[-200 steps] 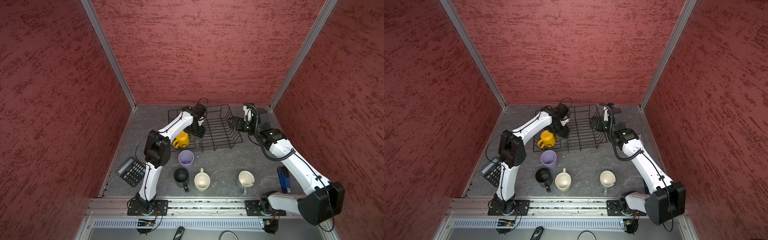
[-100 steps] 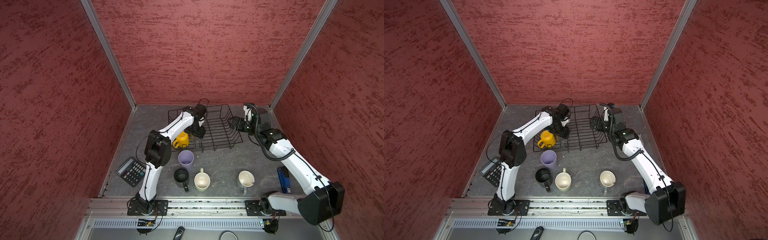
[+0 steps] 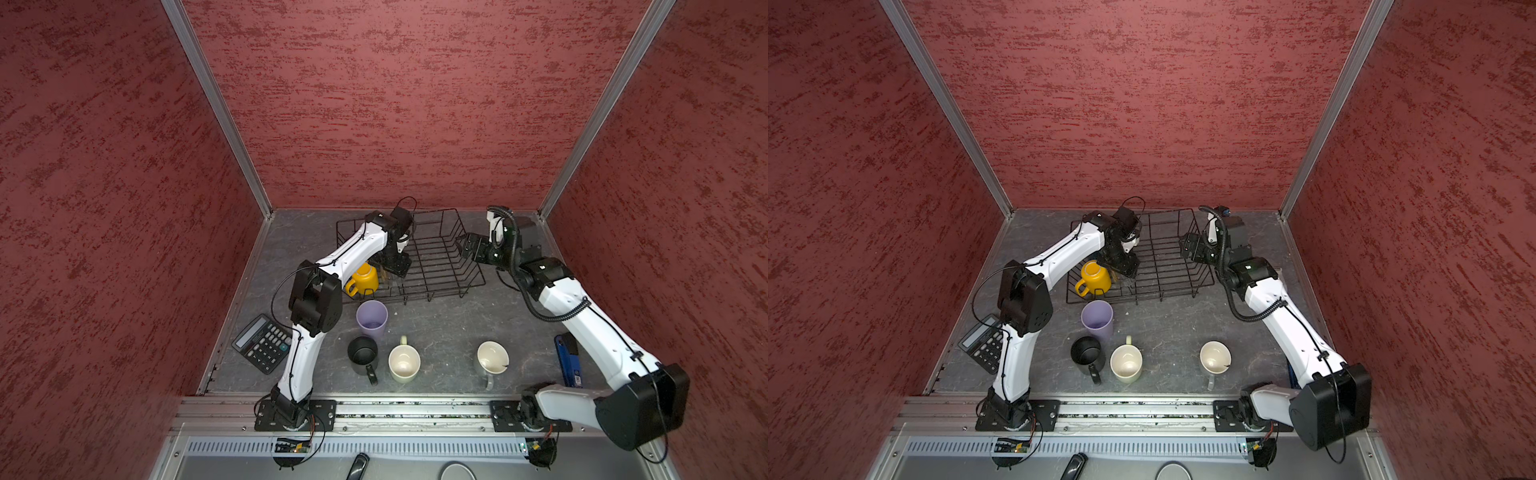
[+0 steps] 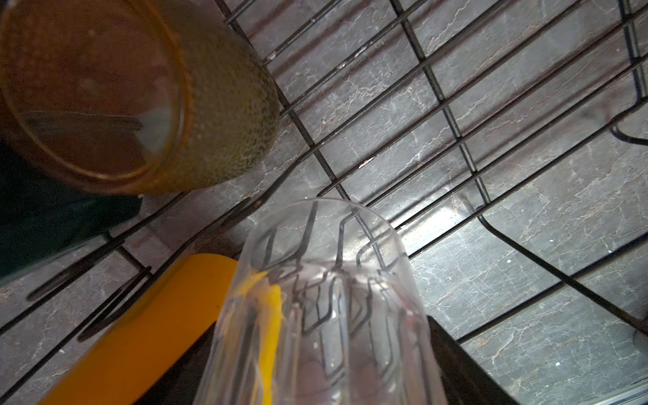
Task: Load cups into a dish rack
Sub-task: Place the cup upside down at the dish rack.
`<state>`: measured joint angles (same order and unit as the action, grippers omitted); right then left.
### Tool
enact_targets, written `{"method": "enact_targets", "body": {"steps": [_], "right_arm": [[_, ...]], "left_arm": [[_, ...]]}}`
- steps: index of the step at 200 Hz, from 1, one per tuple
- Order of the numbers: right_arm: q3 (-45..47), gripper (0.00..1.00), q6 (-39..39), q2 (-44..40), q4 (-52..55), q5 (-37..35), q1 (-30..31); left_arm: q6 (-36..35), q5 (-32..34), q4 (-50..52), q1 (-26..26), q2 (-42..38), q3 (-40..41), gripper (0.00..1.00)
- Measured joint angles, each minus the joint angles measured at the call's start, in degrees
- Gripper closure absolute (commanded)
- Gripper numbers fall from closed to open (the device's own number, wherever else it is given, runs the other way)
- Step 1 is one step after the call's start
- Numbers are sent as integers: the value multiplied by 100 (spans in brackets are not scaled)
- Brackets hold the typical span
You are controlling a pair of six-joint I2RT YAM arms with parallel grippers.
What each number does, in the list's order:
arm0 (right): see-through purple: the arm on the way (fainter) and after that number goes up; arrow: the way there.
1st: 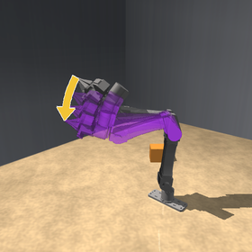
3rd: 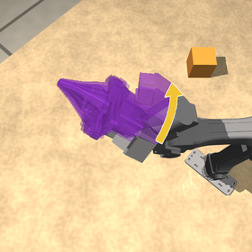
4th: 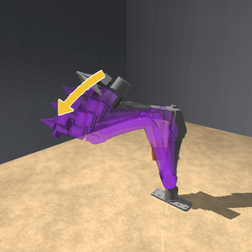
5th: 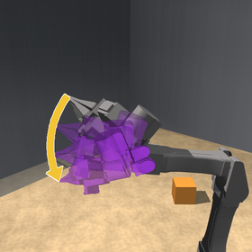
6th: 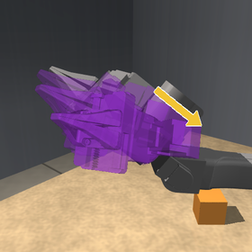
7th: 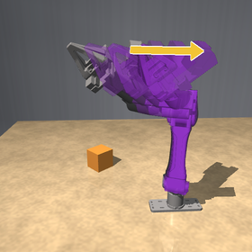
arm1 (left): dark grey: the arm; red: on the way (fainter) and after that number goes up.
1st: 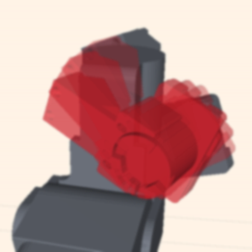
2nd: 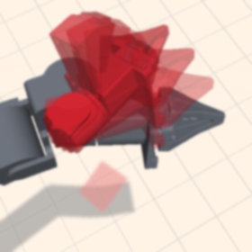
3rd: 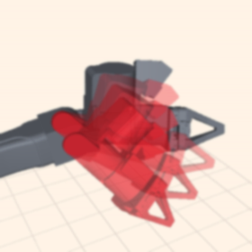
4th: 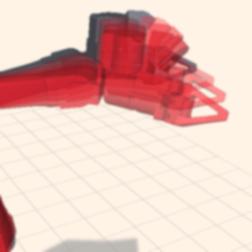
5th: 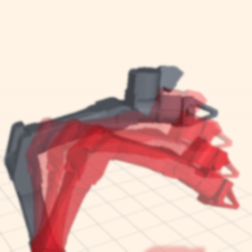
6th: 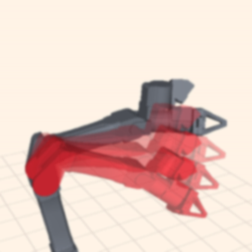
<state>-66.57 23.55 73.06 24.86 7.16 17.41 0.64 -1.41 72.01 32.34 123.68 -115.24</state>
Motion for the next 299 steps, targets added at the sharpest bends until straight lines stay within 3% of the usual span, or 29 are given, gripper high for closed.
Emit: {"method": "enact_targets", "body": {"steps": [73,91,189,225,256,279,299], "right_arm": [[0,1,0,0,0,11,-2],[0,1,0,0,0,11,-2],[-37,5,-11,2,306,-2,-15],[-149,9,-46,-15,1095,-260,-17],[-149,10,-2,-146,1941,-616,125],[-151,10,184,-275,2516,-964,575],[-153,11,542,-413,3051,-1279,1106]], "left_arm": [[0,-22,-2,9,0,0,11],[4,-39,-9,11,0,0,0],[24,-81,-111,9,-221,11,0],[59,42,-743,-48,-1355,319,0],[-4,-15,-2267,-181,-3123,1620,0],[136,-468,-3486,-531,-4249,2756,0],[361,-876,-4039,-1025,-4605,3150,0]]}}
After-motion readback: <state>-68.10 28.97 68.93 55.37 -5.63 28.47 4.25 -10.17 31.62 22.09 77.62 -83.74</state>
